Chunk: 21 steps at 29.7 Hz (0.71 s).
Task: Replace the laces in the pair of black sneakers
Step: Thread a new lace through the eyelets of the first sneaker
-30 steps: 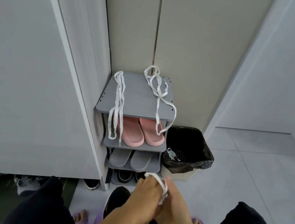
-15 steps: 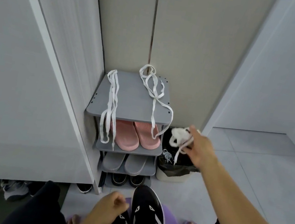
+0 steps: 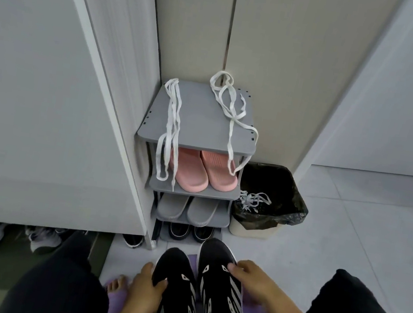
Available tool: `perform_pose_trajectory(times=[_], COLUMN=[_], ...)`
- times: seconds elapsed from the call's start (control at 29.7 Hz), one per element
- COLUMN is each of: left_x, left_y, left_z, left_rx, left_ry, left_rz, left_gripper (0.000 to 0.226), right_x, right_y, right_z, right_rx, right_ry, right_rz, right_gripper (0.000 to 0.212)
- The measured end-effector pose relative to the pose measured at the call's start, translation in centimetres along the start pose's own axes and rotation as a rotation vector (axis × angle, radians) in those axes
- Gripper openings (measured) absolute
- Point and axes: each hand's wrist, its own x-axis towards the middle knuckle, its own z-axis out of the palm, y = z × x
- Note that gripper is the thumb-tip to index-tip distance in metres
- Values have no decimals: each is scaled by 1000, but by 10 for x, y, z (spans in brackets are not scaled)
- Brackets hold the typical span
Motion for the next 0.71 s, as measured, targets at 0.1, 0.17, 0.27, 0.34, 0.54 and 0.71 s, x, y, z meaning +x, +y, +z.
perform_pose_trajectory(times=[0.1, 0.17, 0.27, 0.34, 0.54, 0.71], left_x=[-2, -6, -12, -17, -3, -13], left_y=[2, 4, -10, -16, -11, 11], left_z=[-2, -1, 3, 4, 3, 6], left_rx=[-85, -110, -171, -307, -346, -317], left_ry=[46, 106, 167, 165, 128, 52], left_rz=[6, -36, -238, -261, -254, -230], left_gripper=[48, 46, 70, 89, 61, 60], right_x=[-4, -11, -18, -20, -23, -31], right_y=[8, 12, 20, 23, 22, 15], right_z=[19, 23, 17, 14, 12, 7], right_rx=[-174, -257, -239, -116, 32, 30], right_ry=[93, 186, 297, 240, 227, 192], right_rz=[-56, -40, 98, 157, 156, 169], right_gripper=[43, 43, 58, 61, 58, 65])
